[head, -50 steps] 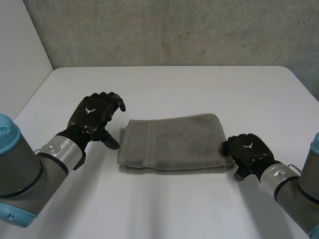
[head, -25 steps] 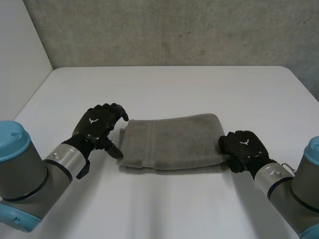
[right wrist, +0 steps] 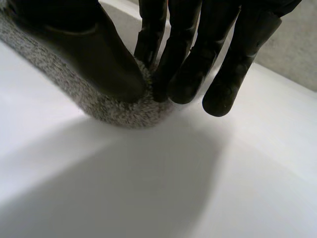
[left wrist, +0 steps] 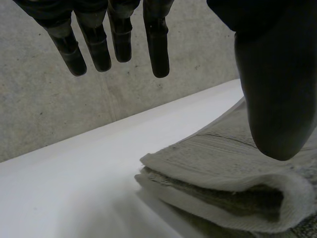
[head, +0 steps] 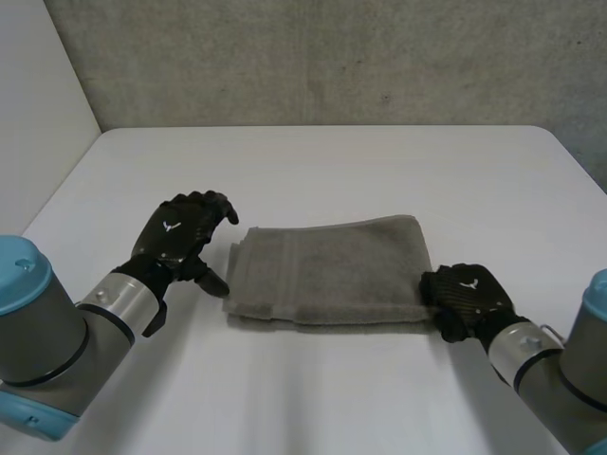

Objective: Fold the towel.

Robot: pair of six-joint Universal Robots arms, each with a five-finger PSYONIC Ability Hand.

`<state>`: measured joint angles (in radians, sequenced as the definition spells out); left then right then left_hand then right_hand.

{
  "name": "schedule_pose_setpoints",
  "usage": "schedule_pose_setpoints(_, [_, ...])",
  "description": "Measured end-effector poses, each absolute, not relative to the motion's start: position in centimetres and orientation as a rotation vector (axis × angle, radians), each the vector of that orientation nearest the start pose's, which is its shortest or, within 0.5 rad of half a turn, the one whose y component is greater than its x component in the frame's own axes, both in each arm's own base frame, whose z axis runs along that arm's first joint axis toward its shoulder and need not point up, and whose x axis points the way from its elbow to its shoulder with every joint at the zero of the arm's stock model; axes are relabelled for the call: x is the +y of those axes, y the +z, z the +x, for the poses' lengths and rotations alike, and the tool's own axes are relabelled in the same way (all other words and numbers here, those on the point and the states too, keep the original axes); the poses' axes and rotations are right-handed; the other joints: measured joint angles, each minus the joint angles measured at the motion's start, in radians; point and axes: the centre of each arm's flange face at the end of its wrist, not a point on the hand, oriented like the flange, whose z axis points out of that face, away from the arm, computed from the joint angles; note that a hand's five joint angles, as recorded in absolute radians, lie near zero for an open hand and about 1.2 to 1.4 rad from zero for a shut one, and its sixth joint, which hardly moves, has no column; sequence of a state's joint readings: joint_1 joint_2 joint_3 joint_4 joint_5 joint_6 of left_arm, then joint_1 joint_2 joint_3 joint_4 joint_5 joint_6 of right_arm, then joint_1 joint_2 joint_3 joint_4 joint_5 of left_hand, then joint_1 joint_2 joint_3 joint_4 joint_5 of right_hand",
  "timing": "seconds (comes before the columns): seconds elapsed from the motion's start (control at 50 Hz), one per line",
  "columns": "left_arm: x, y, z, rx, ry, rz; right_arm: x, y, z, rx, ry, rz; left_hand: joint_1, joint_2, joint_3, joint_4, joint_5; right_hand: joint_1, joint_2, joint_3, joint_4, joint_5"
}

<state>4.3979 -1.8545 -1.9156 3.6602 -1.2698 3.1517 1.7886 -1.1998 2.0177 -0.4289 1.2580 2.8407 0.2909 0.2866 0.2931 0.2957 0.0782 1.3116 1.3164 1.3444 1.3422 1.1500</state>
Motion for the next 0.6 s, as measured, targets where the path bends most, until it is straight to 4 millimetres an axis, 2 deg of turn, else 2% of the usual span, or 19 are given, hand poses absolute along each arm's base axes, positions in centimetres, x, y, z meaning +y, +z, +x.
schedule_pose_setpoints(0.14, [-25.6, 16.7, -24.7, 2.582, -2.325, 0.781, -25.0, 12.3, 18.5, 2.374, -1.667, -0.928, 0.000, 0.000, 0.000, 0.000, 0.000, 0.000, 0.019, 0.002, 0.000, 0.011])
schedule_pose_setpoints(0.2, [-25.7, 16.8, -24.7, 2.578, -2.331, 0.779, -25.2, 13.4, 18.0, 2.371, -1.715, -1.008, 0.000, 0.000, 0.000, 0.000, 0.000, 0.001, 0.019, 0.002, 0.000, 0.014])
schedule_pose_setpoints(0.26, [-25.8, 16.9, -24.8, 2.575, -2.335, 0.779, -25.1, 14.5, 18.7, 2.327, -1.758, -1.077, 0.000, 0.000, 0.000, 0.000, 0.000, 0.005, 0.019, 0.003, 0.000, 0.015])
schedule_pose_setpoints(0.38, [-25.8, 16.9, -24.8, 2.570, -2.340, 0.778, -23.2, 17.0, 23.6, 2.138, -1.805, -1.133, -0.003, 0.000, 0.000, 0.000, -0.001, 0.009, 0.021, 0.004, 0.001, 0.018])
schedule_pose_setpoints(0.48, [-25.8, 16.8, -24.7, 2.571, -2.337, 0.776, -19.8, 18.4, 29.4, 1.946, -1.779, -1.166, -0.003, -0.001, 0.000, -0.005, -0.003, 0.009, 0.024, 0.005, 0.001, 0.018])
schedule_pose_setpoints(0.5, [-25.8, 16.8, -24.7, 2.572, -2.337, 0.776, -19.4, 18.5, 29.9, 1.927, -1.773, -1.175, -0.004, -0.002, -0.001, -0.005, -0.004, 0.009, 0.024, 0.005, 0.001, 0.018])
schedule_pose_setpoints(0.56, [-25.8, 16.8, -24.6, 2.571, -2.335, 0.769, -16.5, 18.5, 33.3, 1.809, -1.727, -1.248, -0.005, -0.006, -0.014, -0.013, -0.008, 0.009, 0.024, 0.005, 0.001, 0.018])
schedule_pose_setpoints(0.6, [-25.8, 16.8, -24.6, 2.569, -2.335, 0.765, -15.2, 18.2, 34.5, 1.765, -1.701, -1.283, -0.005, -0.008, -0.015, -0.014, -0.008, 0.009, 0.024, 0.005, 0.001, 0.018])
